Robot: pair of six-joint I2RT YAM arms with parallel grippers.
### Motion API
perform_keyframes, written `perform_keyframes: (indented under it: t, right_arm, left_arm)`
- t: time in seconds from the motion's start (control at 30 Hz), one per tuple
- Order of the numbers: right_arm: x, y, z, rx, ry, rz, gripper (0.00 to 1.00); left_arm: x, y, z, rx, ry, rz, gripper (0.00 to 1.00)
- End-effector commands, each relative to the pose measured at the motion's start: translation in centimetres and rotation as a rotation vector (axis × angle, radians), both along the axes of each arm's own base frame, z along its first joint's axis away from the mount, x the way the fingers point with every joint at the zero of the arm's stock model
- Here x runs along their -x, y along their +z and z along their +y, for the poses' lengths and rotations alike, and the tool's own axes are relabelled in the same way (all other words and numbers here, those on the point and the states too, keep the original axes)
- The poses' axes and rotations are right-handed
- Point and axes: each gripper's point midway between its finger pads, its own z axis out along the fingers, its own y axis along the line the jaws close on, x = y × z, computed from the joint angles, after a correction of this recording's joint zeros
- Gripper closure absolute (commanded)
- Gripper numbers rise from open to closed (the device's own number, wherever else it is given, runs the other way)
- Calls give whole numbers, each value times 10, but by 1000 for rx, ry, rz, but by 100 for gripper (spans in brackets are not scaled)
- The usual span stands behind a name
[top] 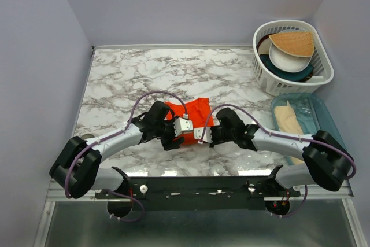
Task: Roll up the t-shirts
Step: Roll the T-shirt to the center of the board.
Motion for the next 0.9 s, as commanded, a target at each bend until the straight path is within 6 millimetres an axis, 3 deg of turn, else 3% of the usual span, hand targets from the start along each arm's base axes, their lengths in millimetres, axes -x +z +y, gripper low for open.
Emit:
perform_keyframes:
  t: [0.0,0.1,0.23,0.3,0.37,0.43,0.5,0.6,0.63,0.7,0.73,0.77,0.83,0.87]
  right_arm:
    - [4,6,8,-6,22,38,91]
    - [3,6,11,-3,25,49,90]
    - [5,7,14,2,13,97,90]
    - [4,12,17,0,-2,127,90]
    - [9,12,16,15,-10,171,89]
    - [20,17,15,32,23,232,88]
    - [34,16,6,70,44,304,88]
    - [43,32,8,59,102,382,88]
    - [55,26,1,95,114,467,88]
    - [53,36,0,95,135,505,88]
    - [64,31,-6,123,140,595,88]
    - [55,37,-4,114,161,593,88]
    - [63,38,-10,136,165,692,88]
    - [61,30,-14,156,173,738,88]
  left_arm:
    - [4,-4,-2,-2,-31,13,34]
    - [6,-5,-2,-1,-38,17,42]
    - [15,-1,-3,14,-70,44,68]
    - [23,4,-3,30,-81,81,69]
    - [29,11,-4,56,-87,125,88]
    - [35,17,-4,71,-122,141,100]
    - [40,30,-4,88,-153,174,100]
    - [47,44,3,69,-181,298,100]
    - [52,49,2,84,-224,321,100]
    - [58,53,10,50,-222,425,100]
    - [61,55,10,58,-227,450,100]
    - [61,56,13,54,-236,455,100]
    - [55,56,15,58,-206,458,100]
    - [54,54,17,48,-208,462,100]
